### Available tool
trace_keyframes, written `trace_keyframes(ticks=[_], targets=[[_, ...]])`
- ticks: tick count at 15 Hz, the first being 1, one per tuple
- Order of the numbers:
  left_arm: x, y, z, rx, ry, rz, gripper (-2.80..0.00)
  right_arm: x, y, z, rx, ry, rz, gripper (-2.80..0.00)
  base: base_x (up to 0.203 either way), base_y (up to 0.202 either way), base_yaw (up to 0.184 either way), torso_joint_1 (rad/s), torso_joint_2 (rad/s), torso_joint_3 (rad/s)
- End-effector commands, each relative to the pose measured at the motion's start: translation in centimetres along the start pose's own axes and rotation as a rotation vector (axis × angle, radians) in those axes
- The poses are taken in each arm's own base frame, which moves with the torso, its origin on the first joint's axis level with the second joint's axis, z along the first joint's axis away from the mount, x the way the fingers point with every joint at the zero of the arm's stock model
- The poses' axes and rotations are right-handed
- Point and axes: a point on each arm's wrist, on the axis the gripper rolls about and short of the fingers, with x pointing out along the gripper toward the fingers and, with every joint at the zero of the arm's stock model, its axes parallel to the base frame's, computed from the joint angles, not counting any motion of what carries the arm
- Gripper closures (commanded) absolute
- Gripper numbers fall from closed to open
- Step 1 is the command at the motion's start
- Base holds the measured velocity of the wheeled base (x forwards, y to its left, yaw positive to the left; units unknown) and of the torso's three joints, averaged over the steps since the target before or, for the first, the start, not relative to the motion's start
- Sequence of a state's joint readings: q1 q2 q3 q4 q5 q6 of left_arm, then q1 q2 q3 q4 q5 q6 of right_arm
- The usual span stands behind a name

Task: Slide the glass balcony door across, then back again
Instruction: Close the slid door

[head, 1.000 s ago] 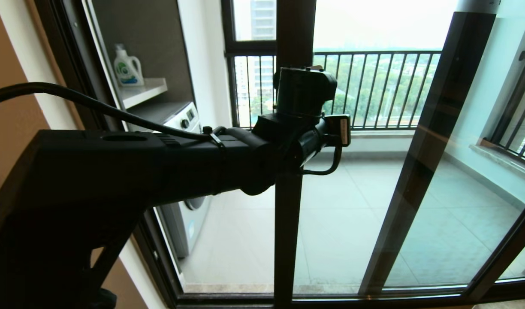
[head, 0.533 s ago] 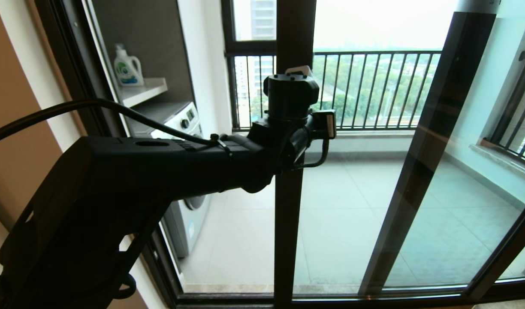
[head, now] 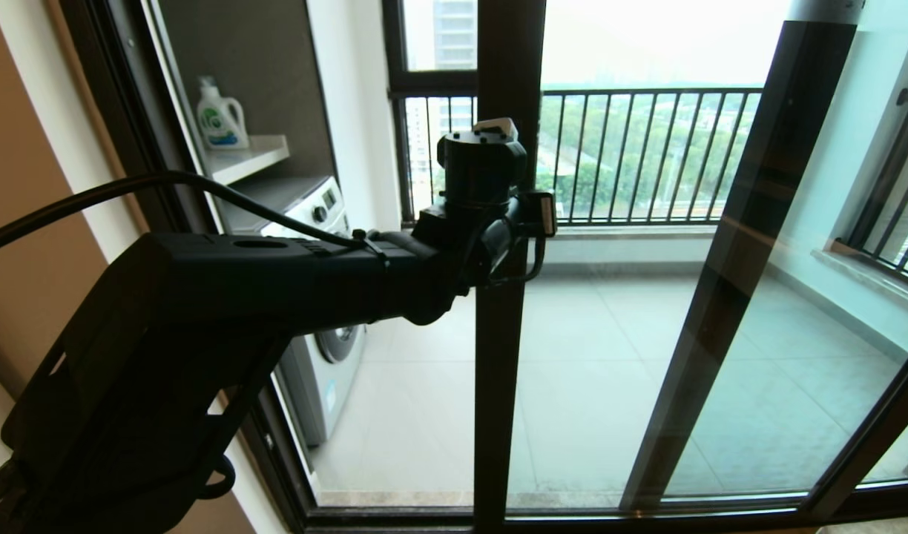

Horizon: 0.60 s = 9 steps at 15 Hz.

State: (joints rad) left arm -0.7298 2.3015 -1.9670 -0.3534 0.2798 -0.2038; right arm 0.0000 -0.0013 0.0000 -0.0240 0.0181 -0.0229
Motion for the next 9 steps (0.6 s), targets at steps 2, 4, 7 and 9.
trace_keyframes(ticks=[2, 4, 7, 9], targets=[[0.2, 0.8, 0.2, 0.033, -0.006, 0.028, 0.0, 0.1, 0.0, -0.3, 0.0, 0.01, 0.002, 0.0, 0.0, 0.0, 0.0, 0.0, 0.0, 0.0], [0.3, 1.4, 0.3, 0.038, -0.013, 0.061, 0.0, 0.1, 0.0, -0.3, 0.0, 0.012, 0.001, 0.0, 0.0, 0.0, 0.0, 0.0, 0.0, 0.0], [0.5, 2.3, 0.5, 0.037, -0.02, 0.1, 0.0, 0.1, 0.0, -0.3, 0.0, 0.01, 0.001, 0.0, 0.0, 0.0, 0.0, 0.0, 0.0, 0.0], [0.5, 2.7, 0.9, 0.034, -0.028, 0.111, 0.0, 0.1, 0.0, -0.3, 0.0, 0.01, 0.001, 0.0, 0.0, 0.0, 0.0, 0.0, 0.0, 0.0]])
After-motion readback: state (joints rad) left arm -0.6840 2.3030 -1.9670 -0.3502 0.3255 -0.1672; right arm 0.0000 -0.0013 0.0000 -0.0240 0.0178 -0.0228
